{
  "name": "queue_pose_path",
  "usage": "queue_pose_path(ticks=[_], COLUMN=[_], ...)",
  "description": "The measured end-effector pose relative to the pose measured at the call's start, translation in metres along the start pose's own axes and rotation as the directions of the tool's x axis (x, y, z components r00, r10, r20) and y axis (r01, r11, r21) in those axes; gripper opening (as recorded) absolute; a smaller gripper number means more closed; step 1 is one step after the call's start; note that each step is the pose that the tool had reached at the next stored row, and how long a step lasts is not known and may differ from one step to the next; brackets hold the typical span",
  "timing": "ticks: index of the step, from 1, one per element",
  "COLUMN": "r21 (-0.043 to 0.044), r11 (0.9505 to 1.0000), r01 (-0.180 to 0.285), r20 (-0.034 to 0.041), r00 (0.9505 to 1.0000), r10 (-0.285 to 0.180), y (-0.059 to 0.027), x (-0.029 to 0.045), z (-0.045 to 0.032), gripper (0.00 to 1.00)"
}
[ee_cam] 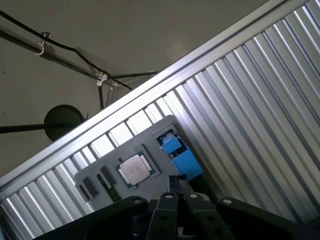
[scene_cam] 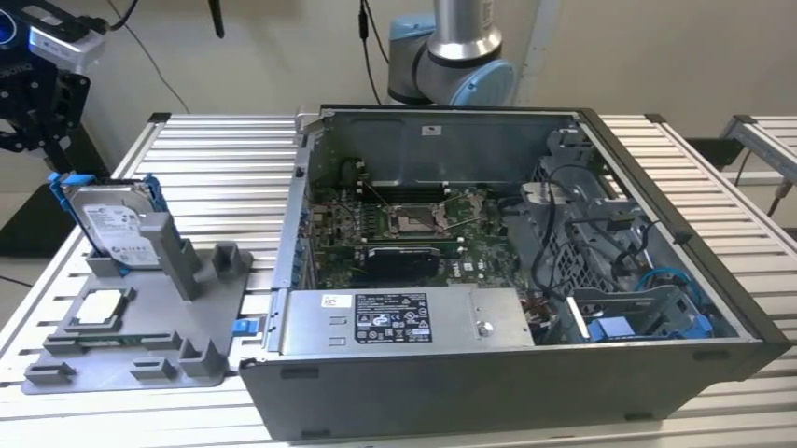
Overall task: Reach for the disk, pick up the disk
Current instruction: 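Pick up the disk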
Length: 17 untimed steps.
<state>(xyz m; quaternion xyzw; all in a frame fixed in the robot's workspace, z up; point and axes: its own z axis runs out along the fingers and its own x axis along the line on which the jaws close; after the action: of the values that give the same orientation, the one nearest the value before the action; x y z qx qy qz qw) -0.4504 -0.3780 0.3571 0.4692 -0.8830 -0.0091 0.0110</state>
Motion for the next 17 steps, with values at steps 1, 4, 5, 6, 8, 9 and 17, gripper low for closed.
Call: queue_pose_path(ticks=[1, 4, 5, 6, 8, 9, 17], r21=[0.0, 0.0003, 0.0004, 0.0006, 0.001, 0.0012, 0.0021], r11=[1.0, 0.9997, 0.9993, 0.9986, 0.9963, 0.9946, 0.9729], r01=[0.003, 0.025, 0.038, 0.053, 0.086, 0.104, 0.231], r20=[-0.0001, -0.0006, -0.001, -0.0014, -0.0025, -0.0031, -0.0069], r00=[1.0, 0.9997, 0.9993, 0.9986, 0.9963, 0.9946, 0.9729], r10=[-0.003, -0.025, -0.038, -0.053, -0.086, -0.104, -0.231], y=[0.0, 0.0, 0.0001, 0.0001, 0.0002, 0.0002, 0.0002], x=[0.0, -0.0001, -0.0002, -0.0002, -0.0003, -0.0003, -0.0004], z=[0.0, 0.0, 0.0, 0.0, 0.0, 0.0, 0.0003], gripper=[0.0, 0.0, 0.0, 0.0, 0.0, 0.0, 0.0])
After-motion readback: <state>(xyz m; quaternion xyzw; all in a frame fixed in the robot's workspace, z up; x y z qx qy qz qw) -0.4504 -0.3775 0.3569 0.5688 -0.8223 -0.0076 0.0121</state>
